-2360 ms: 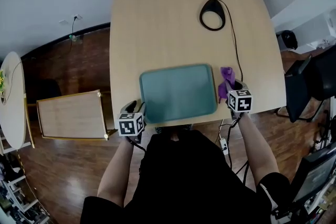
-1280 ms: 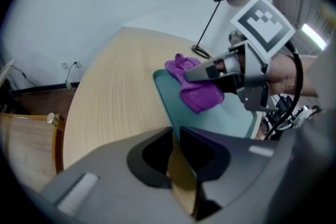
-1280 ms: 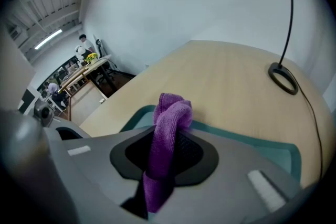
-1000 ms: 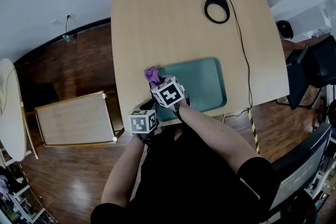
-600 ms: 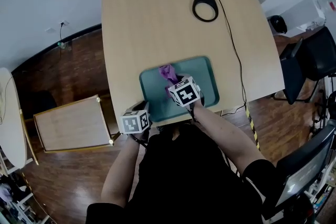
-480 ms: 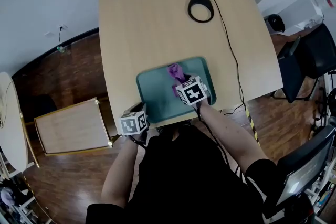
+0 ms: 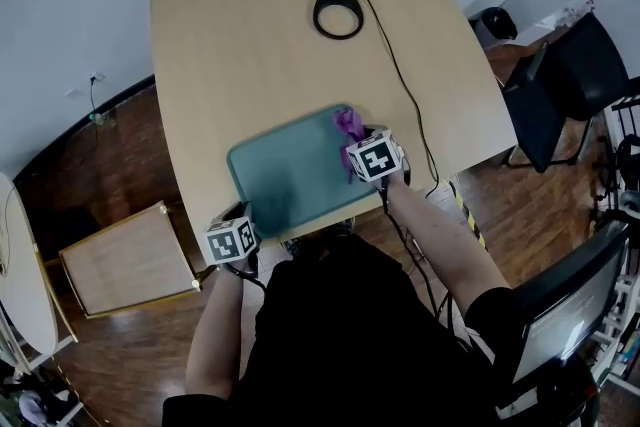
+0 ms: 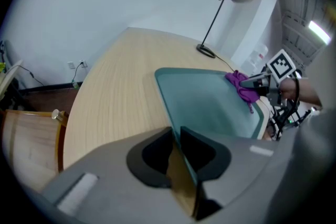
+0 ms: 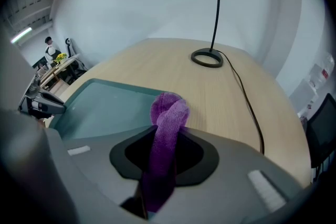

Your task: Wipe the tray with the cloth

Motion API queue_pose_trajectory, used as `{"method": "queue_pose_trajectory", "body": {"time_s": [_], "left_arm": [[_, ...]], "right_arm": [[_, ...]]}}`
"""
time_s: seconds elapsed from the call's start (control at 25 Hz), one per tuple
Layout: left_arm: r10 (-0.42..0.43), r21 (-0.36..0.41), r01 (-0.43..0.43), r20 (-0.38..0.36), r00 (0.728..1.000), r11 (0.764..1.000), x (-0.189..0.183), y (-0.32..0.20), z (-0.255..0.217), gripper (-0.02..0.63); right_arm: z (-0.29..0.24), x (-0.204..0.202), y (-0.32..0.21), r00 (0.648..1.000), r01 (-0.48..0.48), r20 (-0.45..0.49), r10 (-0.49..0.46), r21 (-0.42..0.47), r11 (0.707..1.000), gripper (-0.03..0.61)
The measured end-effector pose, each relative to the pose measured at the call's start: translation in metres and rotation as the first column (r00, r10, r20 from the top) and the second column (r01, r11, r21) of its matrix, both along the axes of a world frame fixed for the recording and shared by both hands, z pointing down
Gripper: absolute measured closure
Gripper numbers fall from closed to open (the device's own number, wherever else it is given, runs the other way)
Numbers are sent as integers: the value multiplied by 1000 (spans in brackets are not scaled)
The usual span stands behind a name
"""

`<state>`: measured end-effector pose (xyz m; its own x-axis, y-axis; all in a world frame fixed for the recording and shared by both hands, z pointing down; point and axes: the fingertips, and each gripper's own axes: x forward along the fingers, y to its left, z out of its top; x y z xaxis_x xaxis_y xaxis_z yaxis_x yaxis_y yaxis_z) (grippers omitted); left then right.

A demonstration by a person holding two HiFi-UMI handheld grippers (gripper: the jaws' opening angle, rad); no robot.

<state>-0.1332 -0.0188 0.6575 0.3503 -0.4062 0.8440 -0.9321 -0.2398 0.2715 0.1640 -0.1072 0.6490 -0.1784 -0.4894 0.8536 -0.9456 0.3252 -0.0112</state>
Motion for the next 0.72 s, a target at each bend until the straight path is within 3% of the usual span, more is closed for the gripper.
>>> {"method": "queue_pose_trajectory", "body": {"time_s": [0.16, 0.4, 0.72], "left_arm": [[1, 17, 0, -22, 1000, 1000, 5, 4, -1, 538], [4, 20, -4, -8, 1000, 1000, 2, 30, -3, 480], [-20, -57, 16, -69, 997, 998, 23, 41, -4, 545]], "right_arm": [[-8, -8, 4, 999, 25, -36, -25, -1, 1000, 495], [-11, -35, 10, 999, 32, -21, -32, 7, 999, 494], [-15, -110, 30, 990, 123, 66, -122, -4, 992, 494]]}}
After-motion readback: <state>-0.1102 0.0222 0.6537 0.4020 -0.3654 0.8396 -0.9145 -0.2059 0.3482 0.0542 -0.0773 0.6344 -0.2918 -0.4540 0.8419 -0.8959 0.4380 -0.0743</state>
